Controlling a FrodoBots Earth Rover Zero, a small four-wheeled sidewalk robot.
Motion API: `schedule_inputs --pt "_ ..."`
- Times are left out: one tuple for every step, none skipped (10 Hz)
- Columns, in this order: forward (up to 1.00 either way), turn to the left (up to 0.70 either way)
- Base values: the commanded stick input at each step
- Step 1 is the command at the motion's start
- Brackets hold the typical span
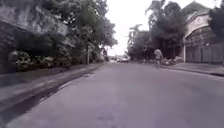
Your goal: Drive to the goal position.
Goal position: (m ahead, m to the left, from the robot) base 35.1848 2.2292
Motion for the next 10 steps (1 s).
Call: schedule_inputs --pt "1.0 -0.37" --pt "1.0 -0.4" --pt "1.0 -0.31" --pt "1.0 0.0" --pt "1.0 0.0" --pt "1.0 0.0" --pt "1.0 0.0" --pt "1.0 0.0" --pt "1.0 0.0" --pt "1.0 0.0"
